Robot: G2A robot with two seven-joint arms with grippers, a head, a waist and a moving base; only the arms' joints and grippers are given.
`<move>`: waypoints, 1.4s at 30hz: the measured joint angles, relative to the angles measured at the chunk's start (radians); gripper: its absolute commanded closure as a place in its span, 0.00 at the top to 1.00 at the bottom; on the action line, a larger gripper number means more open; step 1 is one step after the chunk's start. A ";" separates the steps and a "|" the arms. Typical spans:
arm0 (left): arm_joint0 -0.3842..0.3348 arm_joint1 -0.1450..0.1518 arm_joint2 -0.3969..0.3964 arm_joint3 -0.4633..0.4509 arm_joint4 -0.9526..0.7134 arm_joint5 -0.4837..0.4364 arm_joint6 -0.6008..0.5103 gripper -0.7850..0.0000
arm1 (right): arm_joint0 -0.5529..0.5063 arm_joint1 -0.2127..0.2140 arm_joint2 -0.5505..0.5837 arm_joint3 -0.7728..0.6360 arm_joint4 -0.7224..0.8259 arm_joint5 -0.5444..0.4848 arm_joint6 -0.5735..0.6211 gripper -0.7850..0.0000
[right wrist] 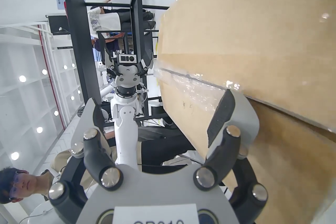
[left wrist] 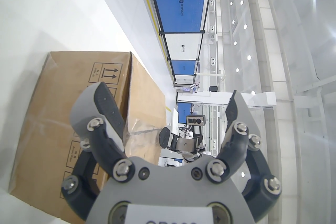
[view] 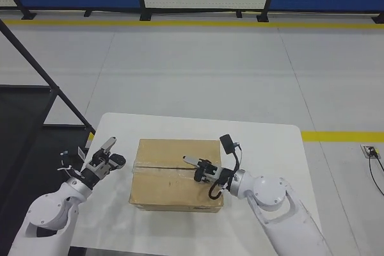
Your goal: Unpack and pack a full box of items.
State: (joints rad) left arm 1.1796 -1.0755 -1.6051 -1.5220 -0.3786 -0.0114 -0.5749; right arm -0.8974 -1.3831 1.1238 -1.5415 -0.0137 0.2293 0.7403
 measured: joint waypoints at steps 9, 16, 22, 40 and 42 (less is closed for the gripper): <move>0.042 0.003 -0.035 0.000 -0.027 -0.020 0.005 1.00 | 0.175 -0.053 -0.165 0.206 0.087 -0.059 -0.016 1.00; 0.070 0.004 -0.062 0.006 -0.049 -0.035 0.003 1.00 | 0.300 -0.117 -0.306 0.355 0.151 -0.109 -0.061 1.00; 0.100 0.006 -0.089 0.010 -0.072 -0.051 0.005 1.00 | 0.387 -0.184 -0.418 0.480 0.196 -0.160 -0.110 1.00; 0.165 0.009 -0.149 0.031 -0.130 -0.085 -0.017 1.00 | 0.532 -0.356 -0.553 0.780 0.285 -0.344 -0.178 1.00; 0.164 0.009 -0.151 0.036 -0.130 -0.085 -0.022 1.00 | 0.543 -0.371 -0.559 0.808 0.288 -0.343 -0.167 1.00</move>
State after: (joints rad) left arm 1.3435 -1.0662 -1.7557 -1.4863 -0.5089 -0.0966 -0.5964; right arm -0.3539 -1.7539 0.5648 -0.7338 0.2743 -0.1136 0.5732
